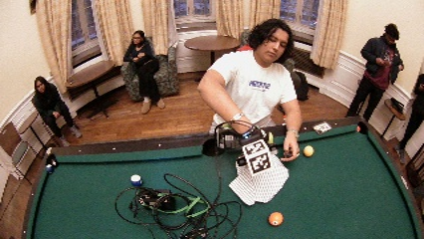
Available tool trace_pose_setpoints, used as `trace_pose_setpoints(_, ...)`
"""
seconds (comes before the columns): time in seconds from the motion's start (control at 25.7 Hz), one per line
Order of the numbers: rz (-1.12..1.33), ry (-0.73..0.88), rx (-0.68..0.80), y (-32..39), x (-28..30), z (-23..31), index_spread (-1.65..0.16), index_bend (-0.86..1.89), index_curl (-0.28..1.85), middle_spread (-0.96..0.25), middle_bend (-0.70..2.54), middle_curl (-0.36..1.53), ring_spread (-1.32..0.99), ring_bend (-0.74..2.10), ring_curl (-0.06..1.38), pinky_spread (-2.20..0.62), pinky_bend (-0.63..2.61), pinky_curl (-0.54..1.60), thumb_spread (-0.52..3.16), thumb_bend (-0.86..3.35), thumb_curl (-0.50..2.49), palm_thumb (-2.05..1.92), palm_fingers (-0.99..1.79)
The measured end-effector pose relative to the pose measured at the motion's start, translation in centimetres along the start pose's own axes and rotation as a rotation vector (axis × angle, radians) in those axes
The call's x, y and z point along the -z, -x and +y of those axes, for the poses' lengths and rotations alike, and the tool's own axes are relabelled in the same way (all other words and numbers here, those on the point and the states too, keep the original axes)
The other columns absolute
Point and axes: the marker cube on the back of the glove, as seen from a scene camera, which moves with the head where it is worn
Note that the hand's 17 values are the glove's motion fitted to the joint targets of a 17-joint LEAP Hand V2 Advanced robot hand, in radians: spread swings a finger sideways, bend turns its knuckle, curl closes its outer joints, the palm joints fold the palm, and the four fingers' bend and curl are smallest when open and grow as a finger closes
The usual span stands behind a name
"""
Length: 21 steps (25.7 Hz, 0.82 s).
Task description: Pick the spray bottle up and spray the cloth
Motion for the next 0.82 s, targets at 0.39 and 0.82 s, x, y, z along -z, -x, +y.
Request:
trace_pose_setpoints(0.39,0.037,0.074,-0.076,-0.9,-2.1,-3.6,-0.26,0.32,0.59,-0.19,0.72,0.57,-0.2,0.8,0.49,-0.31,0.48,0.41,0.55,-0.03,0.78,0.9,1.39)
trace_pose_setpoints(0.82,0.022,0.052,-0.047,-0.1,-1.6,-2.8,-0.26,0.31,0.6,-0.19,0.72,0.57,-0.2,0.8,0.49,-0.31,0.48,0.4,0.55,-0.03,0.8,0.9,1.38)
